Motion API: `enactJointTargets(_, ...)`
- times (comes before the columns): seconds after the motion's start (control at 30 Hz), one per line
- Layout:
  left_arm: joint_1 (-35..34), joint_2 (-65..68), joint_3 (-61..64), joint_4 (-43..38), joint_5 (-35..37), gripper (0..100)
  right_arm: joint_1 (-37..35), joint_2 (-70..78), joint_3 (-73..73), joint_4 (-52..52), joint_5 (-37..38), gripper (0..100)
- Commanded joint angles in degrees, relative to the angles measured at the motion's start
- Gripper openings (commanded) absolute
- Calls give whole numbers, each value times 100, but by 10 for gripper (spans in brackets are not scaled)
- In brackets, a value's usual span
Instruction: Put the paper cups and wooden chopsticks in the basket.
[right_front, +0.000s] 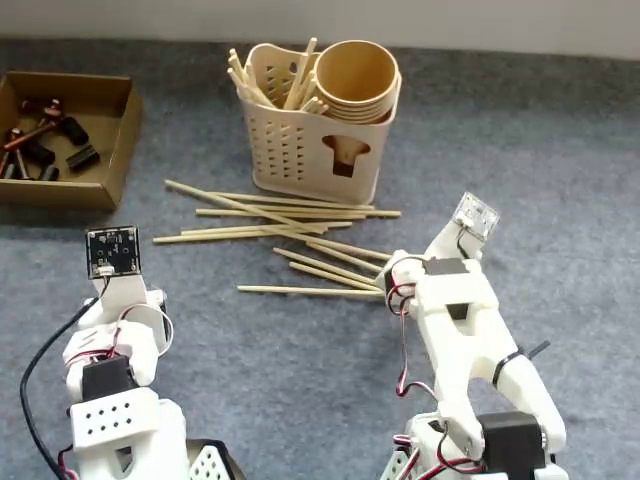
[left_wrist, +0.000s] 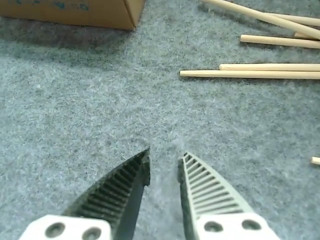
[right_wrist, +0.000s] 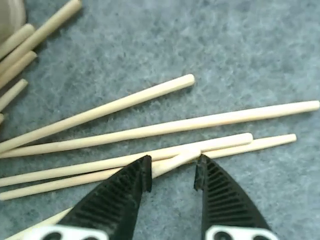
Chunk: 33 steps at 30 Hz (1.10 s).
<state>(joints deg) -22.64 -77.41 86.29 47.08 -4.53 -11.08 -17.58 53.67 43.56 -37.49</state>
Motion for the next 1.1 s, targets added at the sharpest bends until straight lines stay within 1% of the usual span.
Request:
enactJointTargets(0.0,-84,-57,-40,-97,-35,102,22,57,-207,-110,-70,84)
enactJointTargets(0.1,-84,-57,-40,-97,-35,102,22,-40,-207,-101,-26,4)
enactJointTargets(0.47,-84,-57,-40,-97,-35,102,48,-637,-154,-84,-26,5)
enactJointTargets(0.6,-84,-57,-31,-97,-35,102,92,-980,-154,-84,-18,22)
enactJointTargets(0.73,-84,-57,-31,-97,-35,102,-92,-945,-171,-75,-26,131)
enactJointTargets(0.77,-84,-57,-31,-97,-35,102,-127,-866,-171,-75,-26,142)
enactJointTargets(1.07,-84,-57,-31,-97,-35,102,-101,92,-444,-92,-62,141)
